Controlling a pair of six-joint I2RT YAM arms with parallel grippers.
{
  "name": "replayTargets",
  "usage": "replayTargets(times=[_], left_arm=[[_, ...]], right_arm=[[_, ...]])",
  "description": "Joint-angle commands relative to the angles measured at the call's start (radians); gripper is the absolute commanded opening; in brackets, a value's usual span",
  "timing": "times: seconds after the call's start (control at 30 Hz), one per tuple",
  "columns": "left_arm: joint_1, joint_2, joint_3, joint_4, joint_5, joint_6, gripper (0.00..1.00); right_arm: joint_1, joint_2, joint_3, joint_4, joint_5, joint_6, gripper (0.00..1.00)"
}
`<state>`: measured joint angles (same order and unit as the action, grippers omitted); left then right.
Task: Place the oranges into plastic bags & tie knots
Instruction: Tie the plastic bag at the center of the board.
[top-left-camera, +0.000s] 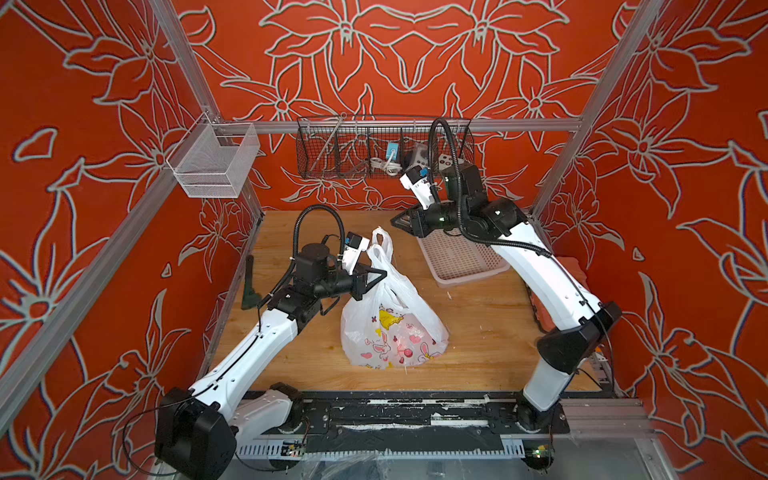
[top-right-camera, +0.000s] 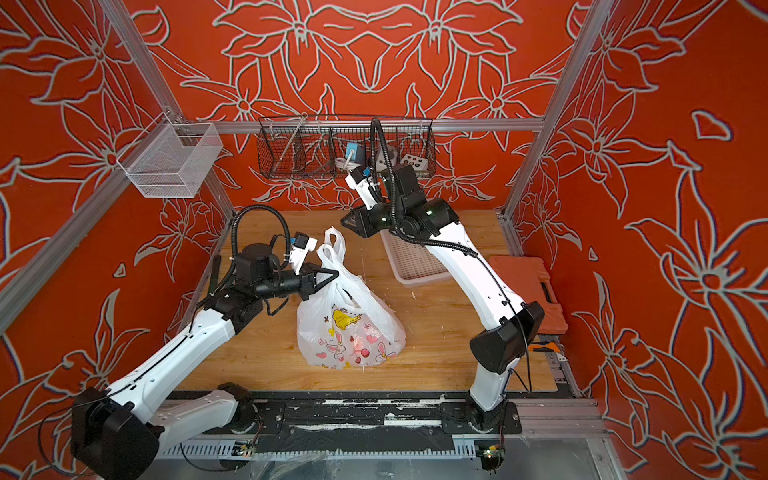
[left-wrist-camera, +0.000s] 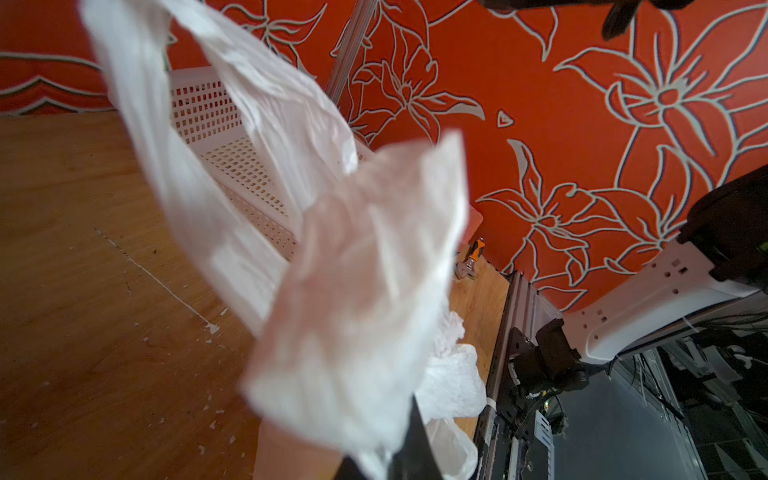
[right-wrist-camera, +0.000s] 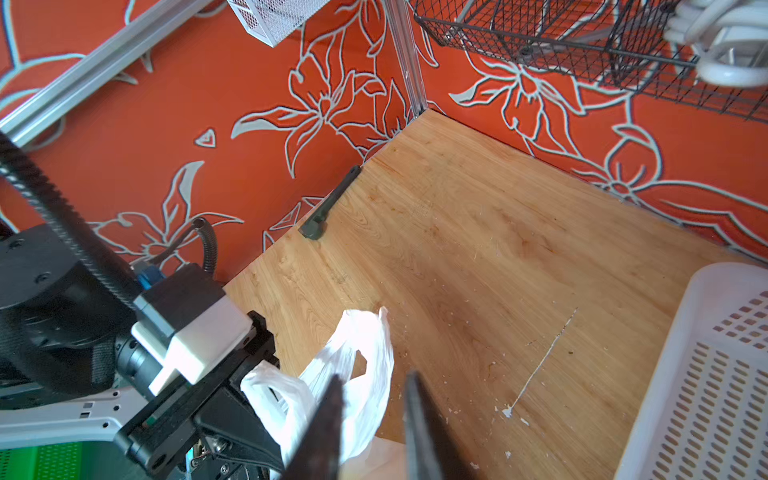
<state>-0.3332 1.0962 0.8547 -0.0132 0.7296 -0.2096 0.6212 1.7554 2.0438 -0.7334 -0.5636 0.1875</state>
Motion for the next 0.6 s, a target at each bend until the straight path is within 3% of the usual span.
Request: replayTargets(times=[0.0, 0.17, 0.4, 0.5, 0.57], left_arm=[[0.002, -0.032, -0.003, 0.035, 0.019, 0.006, 0.0], [0.002, -0.043, 0.001, 0.03, 0.013, 0.027, 0.0], [0.002, -0.035, -0.002, 0.028, 0.004, 0.037, 0.0], [0.002, -0.036, -0.005, 0.03, -0.008, 0.036, 0.0], [0.002, -0.04, -0.008, 0.033, -0.019, 0.034, 0.0]], right_arm=[[-0.004, 0.034, 0.016, -0.037, -0.037, -0.016, 0.59], [0.01, 0.087, 0.05, -0.042, -0.074, 0.003, 0.7], [0.038, 0.139, 0.075, -0.007, -0.146, 0.053, 0.71], [0.041, 0.153, 0.088, 0.002, -0.153, 0.066, 0.61], [0.041, 0.169, 0.116, -0.012, -0.146, 0.063, 0.45]])
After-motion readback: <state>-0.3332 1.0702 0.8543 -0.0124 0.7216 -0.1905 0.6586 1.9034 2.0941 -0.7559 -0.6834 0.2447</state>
